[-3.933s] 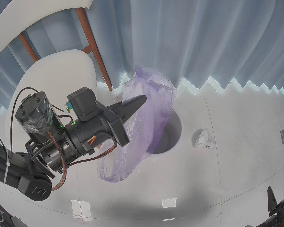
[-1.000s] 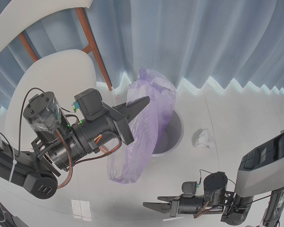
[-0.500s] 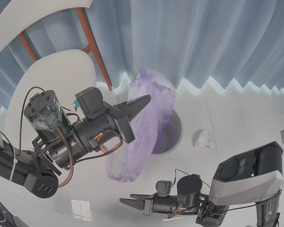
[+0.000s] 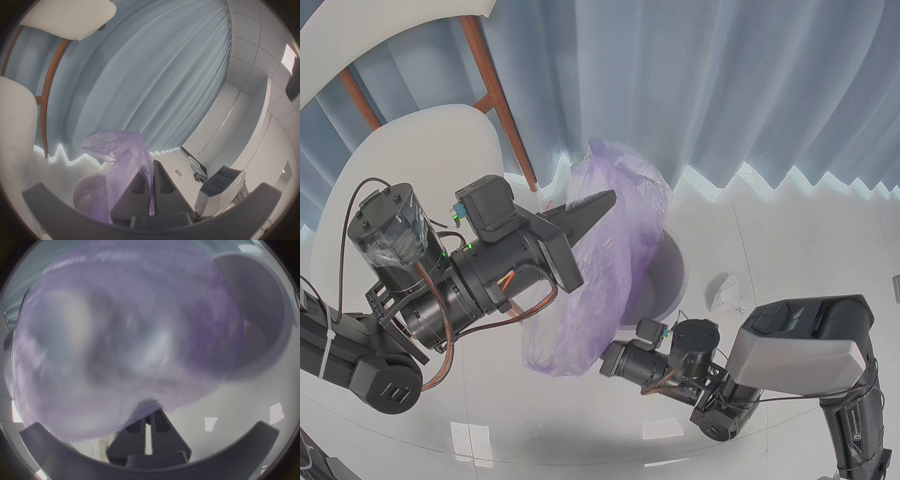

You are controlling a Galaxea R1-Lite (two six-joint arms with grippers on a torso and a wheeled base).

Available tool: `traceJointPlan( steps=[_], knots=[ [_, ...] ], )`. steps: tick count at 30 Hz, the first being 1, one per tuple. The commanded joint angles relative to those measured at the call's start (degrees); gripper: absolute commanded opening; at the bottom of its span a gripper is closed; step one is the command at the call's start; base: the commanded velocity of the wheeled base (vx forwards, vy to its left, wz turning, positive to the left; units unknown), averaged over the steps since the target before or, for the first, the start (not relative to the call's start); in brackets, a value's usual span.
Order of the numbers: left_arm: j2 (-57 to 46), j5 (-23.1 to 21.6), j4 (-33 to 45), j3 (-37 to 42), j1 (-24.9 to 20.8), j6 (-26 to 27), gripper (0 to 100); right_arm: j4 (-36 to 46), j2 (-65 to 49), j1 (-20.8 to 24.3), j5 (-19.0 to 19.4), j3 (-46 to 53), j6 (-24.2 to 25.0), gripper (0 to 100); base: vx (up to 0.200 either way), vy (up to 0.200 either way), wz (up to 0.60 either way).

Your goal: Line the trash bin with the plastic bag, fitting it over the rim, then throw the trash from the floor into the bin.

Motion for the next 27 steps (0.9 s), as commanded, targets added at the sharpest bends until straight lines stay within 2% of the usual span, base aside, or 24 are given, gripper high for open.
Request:
traceJointPlan(
  steps=[1, 4, 15, 20, 26, 27],
  knots=[
    [-0.3, 0.0, 0.0, -0.4, 1.3, 0.0, 0, -0.9, 0.8, -5.3, -4.0, -7.4, 0.0, 0, 0.000, 0.000, 0.00],
    [-0.3, 0.0, 0.0, -0.5, 1.5, 0.0, 0, -1.0, 0.5, -6.6, -6.0, -8.6, -0.1, 0, 0.000, 0.000, 0.00],
    [2.2, 0.4, 0.0, -0.3, 2.5, 0.1, 0, 1.7, 2.4, -6.7, -6.8, -10.4, -1.6, 0, 0.000, 0.000, 0.00],
    [3.0, 0.2, 0.0, -0.5, 3.5, 0.1, 0, 3.3, 3.1, -5.5, -10.7, -12.9, -2.6, 0, 0.000, 0.000, 0.00],
    [3.1, 0.2, 0.1, -0.7, 3.9, 0.1, 0, 5.3, -0.5, -2.7, -10.8, -5.0, -2.4, 0, 0.000, 0.000, 0.00],
    [3.2, 0.4, 0.4, -1.0, 3.9, 0.1, 0, 4.8, -3.1, -1.0, -10.6, 0.5, -2.2, 0, 0.000, 0.000, 0.00]
  ],
)
